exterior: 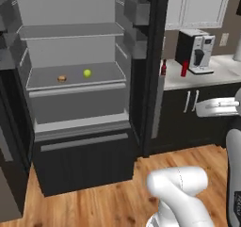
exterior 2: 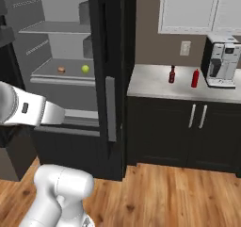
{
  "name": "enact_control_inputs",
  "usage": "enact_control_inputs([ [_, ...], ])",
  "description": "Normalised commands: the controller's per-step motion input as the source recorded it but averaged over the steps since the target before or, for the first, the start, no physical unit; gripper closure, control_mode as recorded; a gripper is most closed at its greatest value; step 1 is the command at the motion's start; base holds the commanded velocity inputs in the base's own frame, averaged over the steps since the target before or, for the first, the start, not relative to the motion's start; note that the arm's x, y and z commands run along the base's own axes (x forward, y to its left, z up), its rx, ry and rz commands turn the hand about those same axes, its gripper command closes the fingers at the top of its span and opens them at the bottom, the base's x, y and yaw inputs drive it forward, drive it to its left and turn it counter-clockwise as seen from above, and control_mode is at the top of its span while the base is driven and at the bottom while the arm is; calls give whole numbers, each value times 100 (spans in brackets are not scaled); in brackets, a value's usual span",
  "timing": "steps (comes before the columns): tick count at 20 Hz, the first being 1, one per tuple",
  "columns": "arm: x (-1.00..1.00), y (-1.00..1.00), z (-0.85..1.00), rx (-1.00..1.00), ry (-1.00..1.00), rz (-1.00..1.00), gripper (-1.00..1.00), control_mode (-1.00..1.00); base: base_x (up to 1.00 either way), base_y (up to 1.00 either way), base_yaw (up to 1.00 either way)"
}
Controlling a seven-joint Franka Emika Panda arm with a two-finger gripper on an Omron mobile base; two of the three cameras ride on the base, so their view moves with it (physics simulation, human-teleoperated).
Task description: Place the ketchup and condiment bottle from the counter to the top shelf of the fridge. If the existing items in the fridge are on the top shelf, move them to other shelves.
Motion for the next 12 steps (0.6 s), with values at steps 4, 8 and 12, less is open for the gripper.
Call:
enact_control_inputs([
  [4,0,0,0,0,0,0,-100,100,5,-100,-1],
  [8,0,0,0,0,0,0,-100,100,49,-100,0],
  [12,0,0,0,0,0,0,-100,100,93,-99,4],
])
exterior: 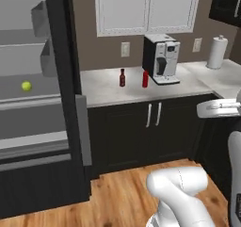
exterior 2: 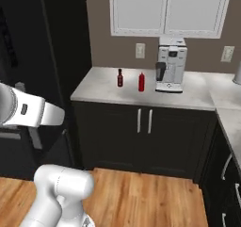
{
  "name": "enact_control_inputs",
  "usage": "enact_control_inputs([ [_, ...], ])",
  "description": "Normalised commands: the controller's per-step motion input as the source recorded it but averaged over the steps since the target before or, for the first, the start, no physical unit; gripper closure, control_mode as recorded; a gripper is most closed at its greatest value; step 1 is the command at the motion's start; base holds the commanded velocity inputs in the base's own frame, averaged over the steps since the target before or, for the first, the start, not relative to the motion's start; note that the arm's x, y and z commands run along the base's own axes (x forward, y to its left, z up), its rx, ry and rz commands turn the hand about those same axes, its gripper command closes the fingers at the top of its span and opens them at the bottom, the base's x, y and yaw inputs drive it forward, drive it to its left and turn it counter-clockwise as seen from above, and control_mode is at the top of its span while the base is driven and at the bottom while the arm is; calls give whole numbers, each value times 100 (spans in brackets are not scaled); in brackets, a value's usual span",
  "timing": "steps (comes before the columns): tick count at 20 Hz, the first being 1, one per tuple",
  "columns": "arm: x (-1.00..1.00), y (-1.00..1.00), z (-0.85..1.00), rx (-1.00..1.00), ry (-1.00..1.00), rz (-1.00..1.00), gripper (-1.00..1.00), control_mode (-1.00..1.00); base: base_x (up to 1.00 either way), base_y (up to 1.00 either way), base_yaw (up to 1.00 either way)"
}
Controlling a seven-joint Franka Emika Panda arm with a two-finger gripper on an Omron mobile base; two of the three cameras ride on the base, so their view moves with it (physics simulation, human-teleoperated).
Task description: Place the ketchup and condiment bottle from the counter to the top shelf of the fridge. If the existing items in the fridge are on the top shelf, move them to other shelves.
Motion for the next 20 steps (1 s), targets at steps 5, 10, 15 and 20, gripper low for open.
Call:
enact_control_inputs([
  [5,0,0,0,0,0,0,-100,100,100,-71,10],
  [10,0,0,0,0,0,0,-100,100,87,-48,7],
  [15,0,0,0,0,0,0,-100,100,64,-10,0],
  [20,0,0,0,0,0,0,-100,100,41,0,2],
])
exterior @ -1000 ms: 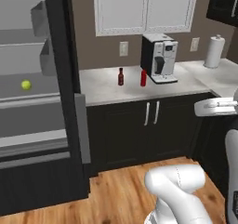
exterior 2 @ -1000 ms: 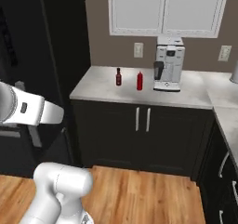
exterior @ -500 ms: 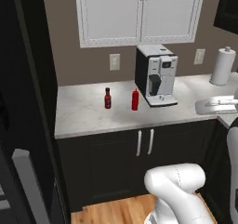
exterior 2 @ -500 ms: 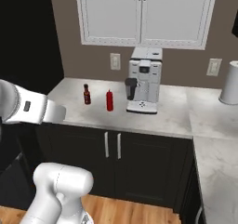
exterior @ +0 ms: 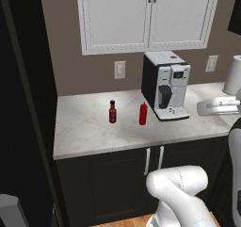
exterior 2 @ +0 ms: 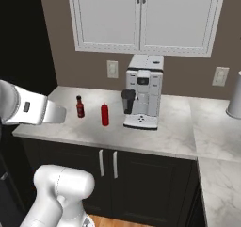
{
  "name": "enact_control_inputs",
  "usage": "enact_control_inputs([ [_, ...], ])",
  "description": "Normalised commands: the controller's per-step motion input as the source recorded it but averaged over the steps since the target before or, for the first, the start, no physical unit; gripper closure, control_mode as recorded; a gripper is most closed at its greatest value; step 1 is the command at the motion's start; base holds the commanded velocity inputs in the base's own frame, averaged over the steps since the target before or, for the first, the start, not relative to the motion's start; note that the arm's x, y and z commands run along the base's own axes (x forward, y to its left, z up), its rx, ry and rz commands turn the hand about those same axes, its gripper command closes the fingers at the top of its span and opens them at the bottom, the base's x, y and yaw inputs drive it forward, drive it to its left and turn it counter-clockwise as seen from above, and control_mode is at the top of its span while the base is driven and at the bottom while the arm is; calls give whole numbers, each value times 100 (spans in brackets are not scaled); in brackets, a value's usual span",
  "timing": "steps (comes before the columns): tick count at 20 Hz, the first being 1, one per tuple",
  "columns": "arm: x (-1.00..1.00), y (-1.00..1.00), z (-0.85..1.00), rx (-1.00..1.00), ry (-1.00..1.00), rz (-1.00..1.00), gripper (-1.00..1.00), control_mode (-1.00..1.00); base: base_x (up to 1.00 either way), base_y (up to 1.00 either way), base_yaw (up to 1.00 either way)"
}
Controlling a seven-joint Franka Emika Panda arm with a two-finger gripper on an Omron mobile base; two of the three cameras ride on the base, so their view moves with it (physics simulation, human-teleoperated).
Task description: Place the ketchup and condiment bottle from the counter to the top shelf of the fridge. If the existing items in the fridge are on the top shelf, move them to other shelves.
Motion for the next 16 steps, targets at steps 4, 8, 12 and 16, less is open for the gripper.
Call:
enact_control_inputs([
  [4,51,-12,-48,0,16,3,-100,-100,0,0,0],
  [8,63,-13,-83,0,13,4,-100,-100,0,0,0],
  [12,79,0,-73,0,4,0,-100,-100,0,0,0],
  [16,96,18,-57,0,0,0,-100,-100,0,0,0],
])
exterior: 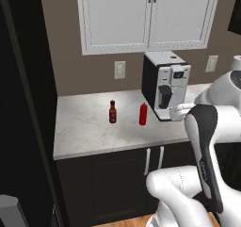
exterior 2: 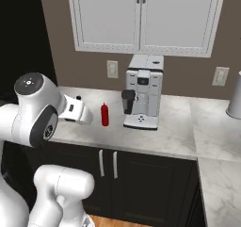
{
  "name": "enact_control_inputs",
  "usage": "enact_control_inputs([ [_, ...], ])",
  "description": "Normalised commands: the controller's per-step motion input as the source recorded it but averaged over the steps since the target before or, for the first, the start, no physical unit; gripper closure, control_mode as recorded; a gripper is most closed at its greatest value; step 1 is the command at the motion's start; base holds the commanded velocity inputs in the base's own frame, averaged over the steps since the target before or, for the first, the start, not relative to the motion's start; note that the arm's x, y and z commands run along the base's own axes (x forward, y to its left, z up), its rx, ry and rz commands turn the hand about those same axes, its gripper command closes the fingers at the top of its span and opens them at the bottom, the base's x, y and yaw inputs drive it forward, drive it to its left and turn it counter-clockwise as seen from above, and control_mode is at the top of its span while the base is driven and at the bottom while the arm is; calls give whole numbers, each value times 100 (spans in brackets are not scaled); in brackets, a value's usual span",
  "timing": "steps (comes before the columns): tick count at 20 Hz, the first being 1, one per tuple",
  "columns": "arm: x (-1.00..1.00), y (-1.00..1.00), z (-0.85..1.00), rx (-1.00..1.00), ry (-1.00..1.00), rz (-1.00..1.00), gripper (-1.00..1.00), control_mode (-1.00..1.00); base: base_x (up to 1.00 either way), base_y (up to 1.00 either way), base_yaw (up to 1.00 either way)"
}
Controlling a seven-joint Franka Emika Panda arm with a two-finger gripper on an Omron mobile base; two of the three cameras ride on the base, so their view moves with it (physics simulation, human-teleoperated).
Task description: Place the ketchup and condiment bottle from the counter to the top shelf of the fridge. If the existing items in the fridge are on the top shelf, move them to other shelves.
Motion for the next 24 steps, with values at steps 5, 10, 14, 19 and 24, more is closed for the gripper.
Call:
enact_control_inputs([
  [5,84,6,-46,1,4,0,-100,-100,0,0,0],
  [10,70,6,-45,1,10,0,-100,-100,0,0,0],
  [14,45,11,-32,0,11,0,-100,-100,0,0,0],
  [19,45,1,-21,0,5,0,-100,-100,0,0,0],
  [24,39,0,-11,0,0,0,-100,-100,0,0,0],
])
